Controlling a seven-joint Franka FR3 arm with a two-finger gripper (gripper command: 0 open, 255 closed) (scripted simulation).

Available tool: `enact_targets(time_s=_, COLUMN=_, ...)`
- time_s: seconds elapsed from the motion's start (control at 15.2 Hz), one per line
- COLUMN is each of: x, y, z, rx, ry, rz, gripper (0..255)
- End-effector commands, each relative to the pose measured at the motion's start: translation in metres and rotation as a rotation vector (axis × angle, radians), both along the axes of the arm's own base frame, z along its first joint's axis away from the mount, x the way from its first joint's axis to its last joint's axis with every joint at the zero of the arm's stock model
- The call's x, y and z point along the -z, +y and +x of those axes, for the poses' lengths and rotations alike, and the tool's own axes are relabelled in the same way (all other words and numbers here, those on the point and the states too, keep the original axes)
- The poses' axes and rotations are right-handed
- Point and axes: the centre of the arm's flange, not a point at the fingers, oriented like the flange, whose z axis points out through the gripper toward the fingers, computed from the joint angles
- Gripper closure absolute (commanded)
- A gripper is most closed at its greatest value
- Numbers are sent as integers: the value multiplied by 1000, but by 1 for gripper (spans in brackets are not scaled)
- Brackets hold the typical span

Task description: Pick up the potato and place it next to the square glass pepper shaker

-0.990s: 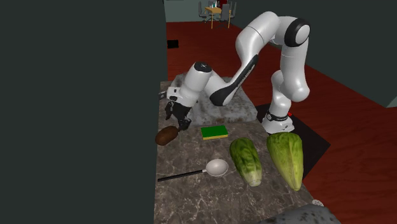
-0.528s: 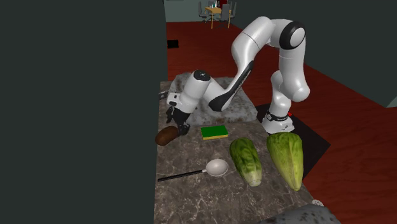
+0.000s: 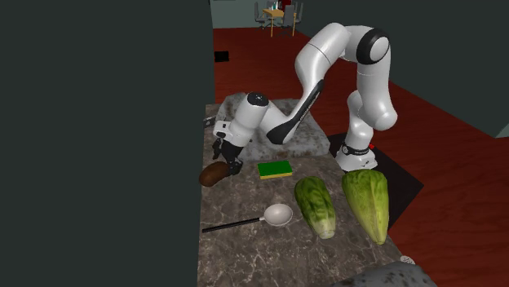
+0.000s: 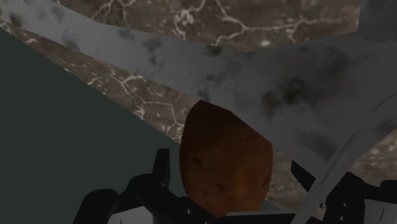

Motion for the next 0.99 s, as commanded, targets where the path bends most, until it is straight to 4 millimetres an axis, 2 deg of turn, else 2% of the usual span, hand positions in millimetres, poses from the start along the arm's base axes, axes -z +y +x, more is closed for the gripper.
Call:
enact_targets(time_s=0.0, x=0, y=0, z=0, rx=0, ry=0, rz=0, gripper=0)
enact_targets(time_s=0.07, x=0, y=0, z=0, rx=0, ry=0, rz=0, gripper=255)
enact_targets(time_s=0.66, x=0, y=0, z=0, rx=0, ry=0, rz=0, gripper=255)
enact_targets(time_s=0.92, x=-21, y=0, z=0, rx=0, ry=0, rz=0, gripper=255)
